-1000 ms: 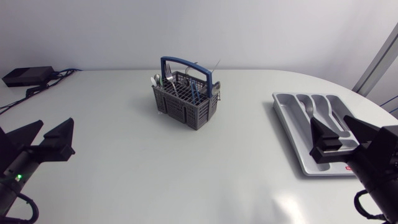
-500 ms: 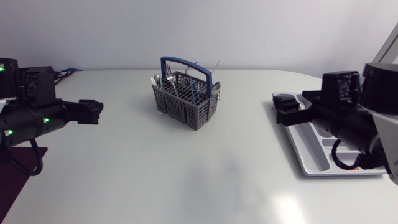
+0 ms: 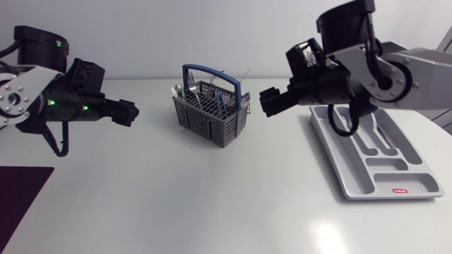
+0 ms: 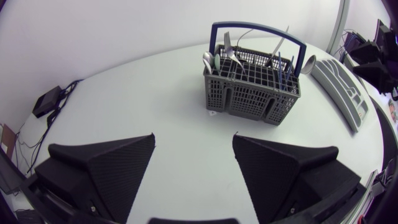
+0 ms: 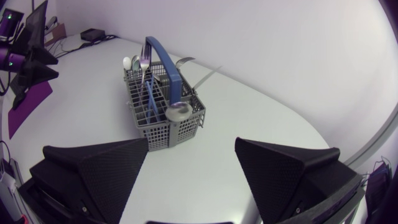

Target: Sort the cutlery from the basket into the organizer compartments.

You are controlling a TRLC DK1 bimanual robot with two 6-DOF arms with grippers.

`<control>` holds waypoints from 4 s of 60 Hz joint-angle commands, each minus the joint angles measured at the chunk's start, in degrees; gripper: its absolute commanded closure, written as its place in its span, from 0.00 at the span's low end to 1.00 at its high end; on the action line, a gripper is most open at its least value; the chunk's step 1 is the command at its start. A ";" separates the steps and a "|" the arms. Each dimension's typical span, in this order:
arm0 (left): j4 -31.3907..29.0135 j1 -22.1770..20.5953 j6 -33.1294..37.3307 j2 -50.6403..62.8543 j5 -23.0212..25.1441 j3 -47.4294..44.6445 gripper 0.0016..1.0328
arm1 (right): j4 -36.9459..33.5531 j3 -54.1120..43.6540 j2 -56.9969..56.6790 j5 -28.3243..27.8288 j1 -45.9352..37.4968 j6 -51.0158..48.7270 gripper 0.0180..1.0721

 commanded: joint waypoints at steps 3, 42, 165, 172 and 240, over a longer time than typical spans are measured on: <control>1.42 0.75 2.77 6.39 0.84 4.06 0.16 | -4.09 7.62 5.98 -0.04 1.62 -4.99 0.05; 7.04 1.45 5.05 9.29 3.30 2.83 0.17 | -2.77 29.16 32.08 -8.04 -0.84 -7.10 0.64; 11.52 -6.02 3.38 39.35 24.31 19.88 0.67 | 2.15 -20.50 -1.14 -24.47 -17.28 -9.56 0.92; 10.47 -6.11 3.38 40.22 27.65 20.67 0.67 | 3.03 -17.43 3.87 -27.11 -17.19 -7.19 0.92; -2.80 2.50 22.45 10.96 37.93 -6.93 0.68 | 0.57 1.82 21.80 -32.82 -6.38 1.86 0.93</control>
